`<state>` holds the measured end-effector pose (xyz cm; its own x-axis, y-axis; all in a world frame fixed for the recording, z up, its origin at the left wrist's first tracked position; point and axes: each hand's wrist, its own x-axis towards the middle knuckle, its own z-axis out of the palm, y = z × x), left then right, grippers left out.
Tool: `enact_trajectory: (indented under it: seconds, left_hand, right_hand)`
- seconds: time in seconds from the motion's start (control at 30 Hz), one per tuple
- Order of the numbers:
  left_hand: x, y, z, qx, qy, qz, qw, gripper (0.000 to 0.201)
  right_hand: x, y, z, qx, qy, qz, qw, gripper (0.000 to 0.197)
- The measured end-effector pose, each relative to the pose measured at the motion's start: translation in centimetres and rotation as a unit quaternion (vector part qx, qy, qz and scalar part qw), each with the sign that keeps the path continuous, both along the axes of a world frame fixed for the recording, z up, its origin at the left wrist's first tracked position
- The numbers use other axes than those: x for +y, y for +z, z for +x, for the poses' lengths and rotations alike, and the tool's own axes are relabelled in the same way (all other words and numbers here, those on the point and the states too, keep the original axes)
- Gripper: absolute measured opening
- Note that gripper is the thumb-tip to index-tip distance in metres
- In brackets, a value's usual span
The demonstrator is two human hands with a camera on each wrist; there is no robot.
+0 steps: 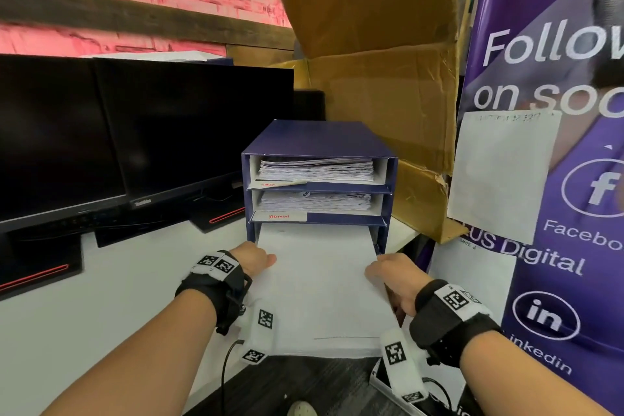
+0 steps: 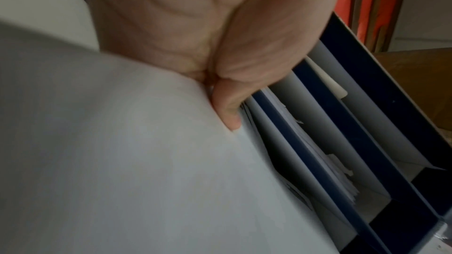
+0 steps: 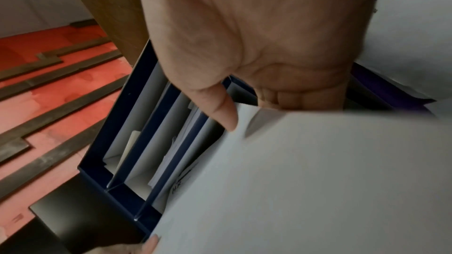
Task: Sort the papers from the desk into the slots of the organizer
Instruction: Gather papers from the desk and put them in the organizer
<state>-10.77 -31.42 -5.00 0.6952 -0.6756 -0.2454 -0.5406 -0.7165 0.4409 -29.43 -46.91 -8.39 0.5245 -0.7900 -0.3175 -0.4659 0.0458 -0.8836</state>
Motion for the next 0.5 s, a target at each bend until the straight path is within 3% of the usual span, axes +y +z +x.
enact_trajectory:
  seconds: [0.13,0.23,0.3,0.33,0.4,0.43,0.5]
  left_hand:
    - [-0.4,-0.9,1.5,0.120,0.128,-0.096,0.980,0.050]
    - [-0.7,-3.1,3.1,0.191,0.132,-0.172,0.957,0.071]
    - [-1.0,-6.5,6.0,0.249,0.144,-0.189,0.939,0.084]
    - [-0.5,-7.1,6.1,0.272,0.143,-0.176,0.935,0.080]
    - [1.5,-5.6,4.0,0.303,0.118,-0.154,0.933,0.054]
    - [2.3,-4.7,2.9,0.308,0.103,-0.153,0.933,0.040]
    - [2.7,-4.5,2.6,0.291,0.098,-0.155,0.939,0.030]
  right_hand:
    - [0.3,-1.0,0.0,-0.019,0.016,0.017,1.000,0.026]
    - [0.1,-1.1,0.7,-0.069,-0.031,0.022,0.997,0.033]
    - [0.1,-0.7,1.1,-0.077,-0.071,0.013,0.994,0.033]
    - [-0.1,-0.6,1.4,-0.078,-0.085,0.005,0.993,0.033]
    - [-0.4,-0.4,1.6,-0.099,-0.096,0.031,0.990,0.035]
    - [-0.6,-0.4,1.9,-0.109,-0.110,0.049,0.987,0.037]
    - [-0.8,-0.7,2.3,-0.101,-0.116,0.031,0.988,0.043]
